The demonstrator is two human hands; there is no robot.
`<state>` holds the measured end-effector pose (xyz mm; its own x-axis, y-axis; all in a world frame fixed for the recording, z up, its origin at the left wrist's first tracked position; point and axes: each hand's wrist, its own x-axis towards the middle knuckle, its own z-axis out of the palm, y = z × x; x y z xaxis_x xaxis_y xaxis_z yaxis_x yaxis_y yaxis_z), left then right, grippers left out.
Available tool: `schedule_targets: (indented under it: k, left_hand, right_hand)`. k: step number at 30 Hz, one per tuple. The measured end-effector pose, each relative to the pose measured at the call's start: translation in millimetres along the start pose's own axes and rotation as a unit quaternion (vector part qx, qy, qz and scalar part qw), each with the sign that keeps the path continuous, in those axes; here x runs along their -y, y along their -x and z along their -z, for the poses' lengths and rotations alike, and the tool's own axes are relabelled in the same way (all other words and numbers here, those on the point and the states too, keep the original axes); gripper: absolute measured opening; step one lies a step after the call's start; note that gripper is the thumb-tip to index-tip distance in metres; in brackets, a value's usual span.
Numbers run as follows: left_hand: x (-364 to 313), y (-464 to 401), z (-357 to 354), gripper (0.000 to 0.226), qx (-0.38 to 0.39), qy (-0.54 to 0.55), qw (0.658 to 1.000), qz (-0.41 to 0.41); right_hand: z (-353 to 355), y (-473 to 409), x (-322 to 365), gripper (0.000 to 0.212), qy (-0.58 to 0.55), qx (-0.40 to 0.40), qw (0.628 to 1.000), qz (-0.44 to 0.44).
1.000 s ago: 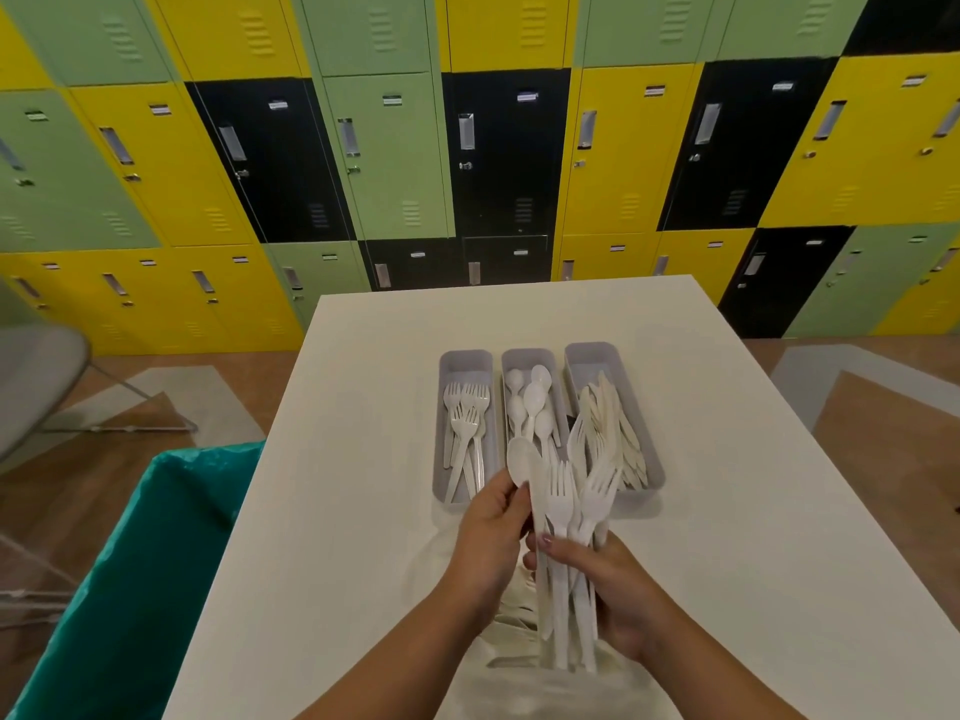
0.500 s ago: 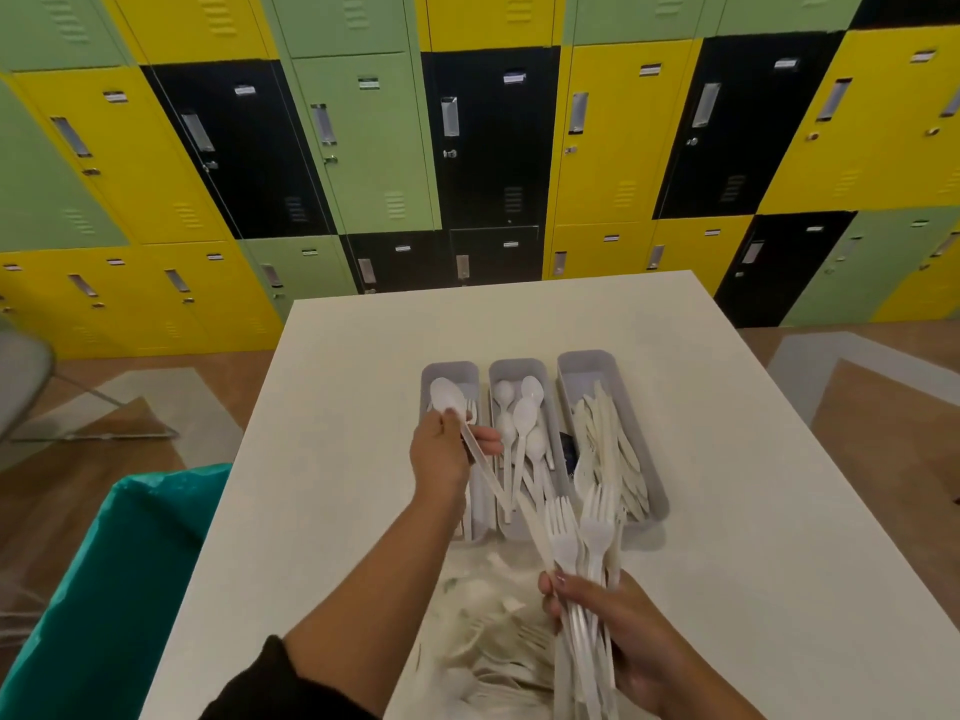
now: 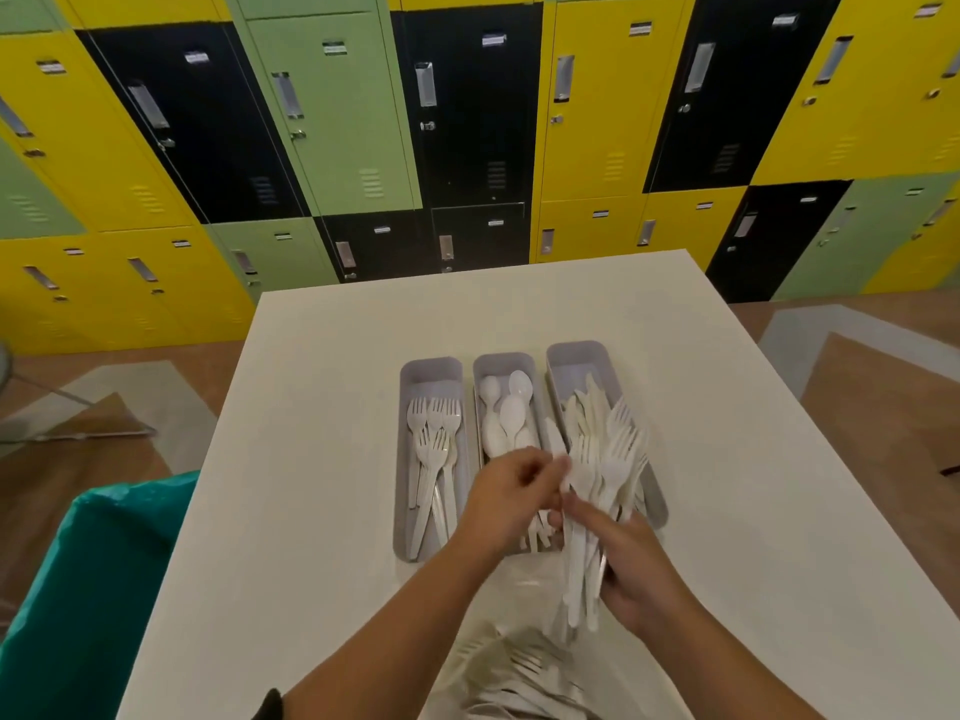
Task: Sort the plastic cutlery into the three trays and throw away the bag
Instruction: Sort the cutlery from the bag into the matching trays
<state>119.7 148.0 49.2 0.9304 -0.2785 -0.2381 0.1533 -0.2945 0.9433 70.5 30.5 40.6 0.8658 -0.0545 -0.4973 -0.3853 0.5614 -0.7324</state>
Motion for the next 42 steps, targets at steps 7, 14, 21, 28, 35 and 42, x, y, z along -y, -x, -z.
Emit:
schedule_targets:
  k: [7,14,21,28,35,42]
  left_hand:
    - [2,-9,-10,0.027,-0.051,-0.027,0.998,-0.022]
    - [-12,-55,-13,0.022,-0.172,0.020,0.985,-0.010]
    - [-27,-93,-27,0.017,-0.117,-0.074,0.990,-0.018]
    - [-32,-60,-58,0.048,0.081,-0.067,0.994,0.031]
    - [-16,-23,-68,0.047,0.194,0.017,0.978,0.073]
    - [-5,-13,-62,0.029,0.065,0.136,0.983,0.108]
  right_hand:
    - [-2,0,1,0.026,0.005,-0.003,1.000,0.016]
    - [25,1,8,0.017,0.019,-0.062,0.998,0.013]
    - [51,-7,27,0.010,0.001,-0.069,0.997,0.030]
    - [62,-17,46,0.019,-0.037,-0.051,0.998,0.007]
    - [53,-16,48,0.024,0.068,0.005,0.996,0.054]
    - [42,-13,39,0.031,0.140,0.036,0.986,0.085]
